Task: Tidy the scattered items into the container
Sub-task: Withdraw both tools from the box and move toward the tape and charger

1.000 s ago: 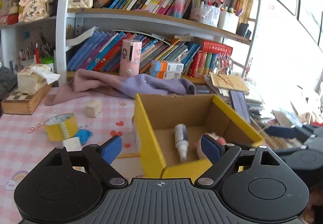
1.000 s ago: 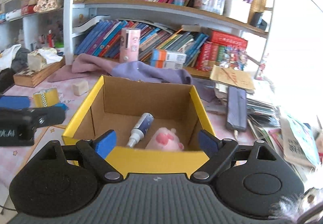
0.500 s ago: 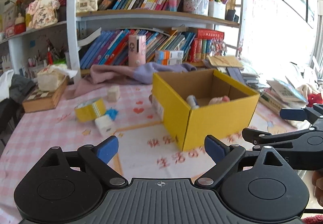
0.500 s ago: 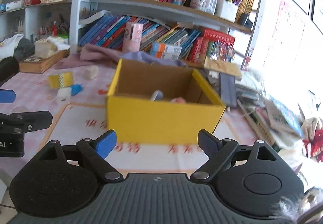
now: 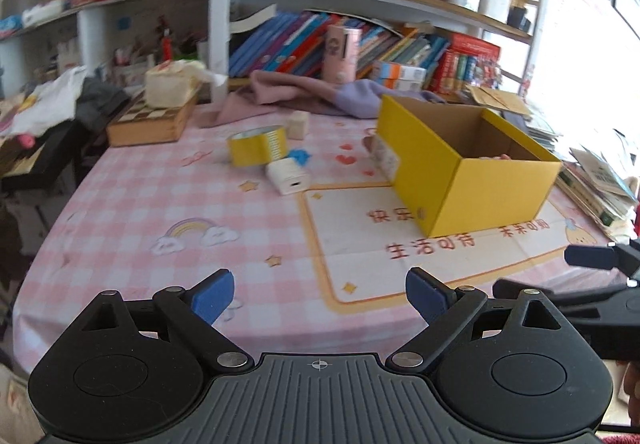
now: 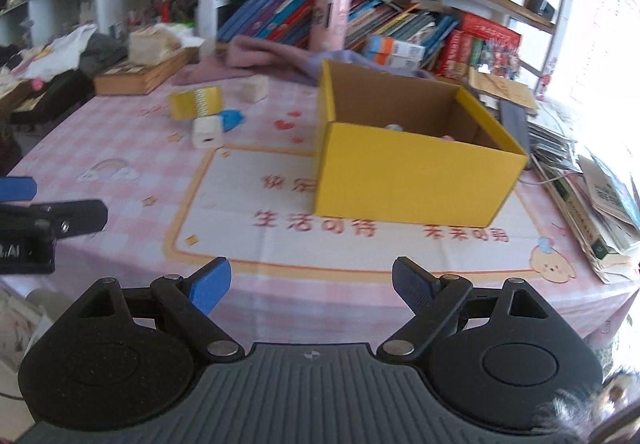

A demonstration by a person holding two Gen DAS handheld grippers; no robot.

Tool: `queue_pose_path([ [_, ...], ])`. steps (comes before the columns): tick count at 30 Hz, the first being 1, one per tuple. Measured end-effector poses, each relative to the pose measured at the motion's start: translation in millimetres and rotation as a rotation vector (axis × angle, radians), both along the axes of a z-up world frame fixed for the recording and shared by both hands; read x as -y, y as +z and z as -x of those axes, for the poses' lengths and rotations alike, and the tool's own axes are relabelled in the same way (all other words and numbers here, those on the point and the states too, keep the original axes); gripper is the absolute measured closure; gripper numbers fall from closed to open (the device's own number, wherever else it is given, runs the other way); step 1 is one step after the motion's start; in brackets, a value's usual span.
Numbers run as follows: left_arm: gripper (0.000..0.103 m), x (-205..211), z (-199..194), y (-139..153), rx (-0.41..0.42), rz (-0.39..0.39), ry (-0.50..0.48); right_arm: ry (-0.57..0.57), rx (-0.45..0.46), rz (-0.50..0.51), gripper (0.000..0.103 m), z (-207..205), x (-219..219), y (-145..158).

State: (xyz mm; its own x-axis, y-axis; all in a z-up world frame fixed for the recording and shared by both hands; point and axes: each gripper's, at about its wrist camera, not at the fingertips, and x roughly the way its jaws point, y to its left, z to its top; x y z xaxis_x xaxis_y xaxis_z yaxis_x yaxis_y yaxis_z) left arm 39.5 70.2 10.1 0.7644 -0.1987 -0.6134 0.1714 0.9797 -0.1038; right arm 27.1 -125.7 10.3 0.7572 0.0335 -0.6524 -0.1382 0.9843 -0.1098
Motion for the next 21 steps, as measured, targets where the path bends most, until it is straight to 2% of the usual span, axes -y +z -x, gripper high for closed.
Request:
queue_pose_path([
  [6, 0.008, -13, 7, -6, -0.031, 0.01, -0.009, 0.03, -0.021, 0.018, 0.015, 9, -20, -1],
  [14, 0.008, -27, 7, 2, 0.005, 0.022, 0.021, 0.117, 0.029, 0.076, 0.015, 9, -44, 9],
  [21, 0.007, -38, 0, 1, 0.0, 0.039, 0.07, 0.188, 0.016, 0.094, 0.016, -1, -60, 6],
])
